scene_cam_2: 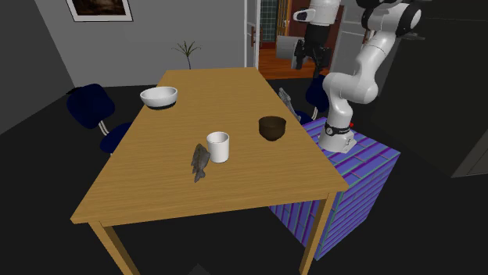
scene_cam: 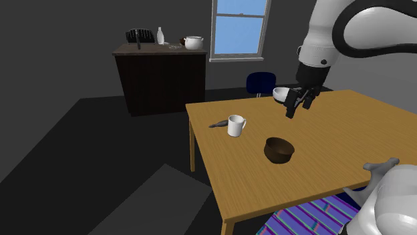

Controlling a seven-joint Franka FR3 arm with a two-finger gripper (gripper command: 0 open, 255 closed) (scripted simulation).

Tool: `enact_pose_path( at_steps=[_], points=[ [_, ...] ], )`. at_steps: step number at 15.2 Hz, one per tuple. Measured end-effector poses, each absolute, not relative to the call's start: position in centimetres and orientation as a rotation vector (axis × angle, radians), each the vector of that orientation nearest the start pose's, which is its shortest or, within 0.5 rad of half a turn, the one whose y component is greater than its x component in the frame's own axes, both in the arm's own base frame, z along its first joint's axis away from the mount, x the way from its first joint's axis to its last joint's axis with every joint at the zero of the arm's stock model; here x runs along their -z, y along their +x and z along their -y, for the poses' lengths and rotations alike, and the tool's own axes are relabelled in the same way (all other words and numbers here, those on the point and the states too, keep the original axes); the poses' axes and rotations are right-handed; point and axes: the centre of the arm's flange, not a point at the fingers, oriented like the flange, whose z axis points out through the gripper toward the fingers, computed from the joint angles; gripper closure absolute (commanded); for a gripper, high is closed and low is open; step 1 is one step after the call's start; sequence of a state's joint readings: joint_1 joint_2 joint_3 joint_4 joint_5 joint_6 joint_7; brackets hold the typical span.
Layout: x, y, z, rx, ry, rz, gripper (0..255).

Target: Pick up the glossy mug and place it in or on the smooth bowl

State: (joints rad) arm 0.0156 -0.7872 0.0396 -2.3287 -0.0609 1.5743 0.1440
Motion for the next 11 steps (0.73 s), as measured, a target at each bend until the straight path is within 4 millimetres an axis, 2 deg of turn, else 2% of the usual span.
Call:
enact_pose_path(
  at_steps=[1,3,11],
  points=[
    [-60.4,30.7,-1.4,0.066,-3.222,-0.163,0],
    [-59.7,32.0,-1.1,0.065,-3.221,-0.162,0],
    [-54.2,40.4,0.7,0.072,-3.212,-0.159,0]
  ],
)
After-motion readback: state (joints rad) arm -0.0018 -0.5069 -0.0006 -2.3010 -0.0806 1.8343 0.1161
